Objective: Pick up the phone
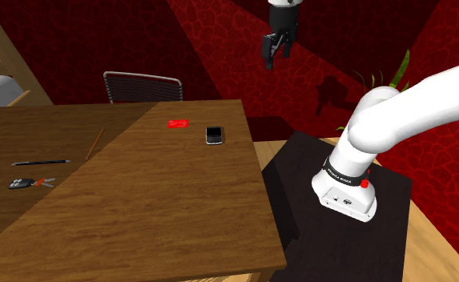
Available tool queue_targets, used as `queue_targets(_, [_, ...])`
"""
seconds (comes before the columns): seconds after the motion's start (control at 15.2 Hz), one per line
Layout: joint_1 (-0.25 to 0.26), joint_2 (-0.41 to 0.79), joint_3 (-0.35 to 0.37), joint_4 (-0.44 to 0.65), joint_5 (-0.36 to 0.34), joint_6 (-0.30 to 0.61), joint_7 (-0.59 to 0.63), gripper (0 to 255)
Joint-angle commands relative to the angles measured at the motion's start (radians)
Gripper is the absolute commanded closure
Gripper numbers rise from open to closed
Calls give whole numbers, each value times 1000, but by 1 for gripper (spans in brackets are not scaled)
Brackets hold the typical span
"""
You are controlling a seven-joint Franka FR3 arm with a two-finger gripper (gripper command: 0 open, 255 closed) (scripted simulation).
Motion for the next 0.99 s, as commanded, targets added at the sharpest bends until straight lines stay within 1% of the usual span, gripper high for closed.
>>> queue_targets(0.0, [0, 0, 0, 0, 0, 0, 0, 0])
queue_targets(0.46, [-3, 126, 76, -96, 99, 218, 215, 0])
queue_targets(0.92, [-8, 333, 151, -116, 177, 457, 415, 0])
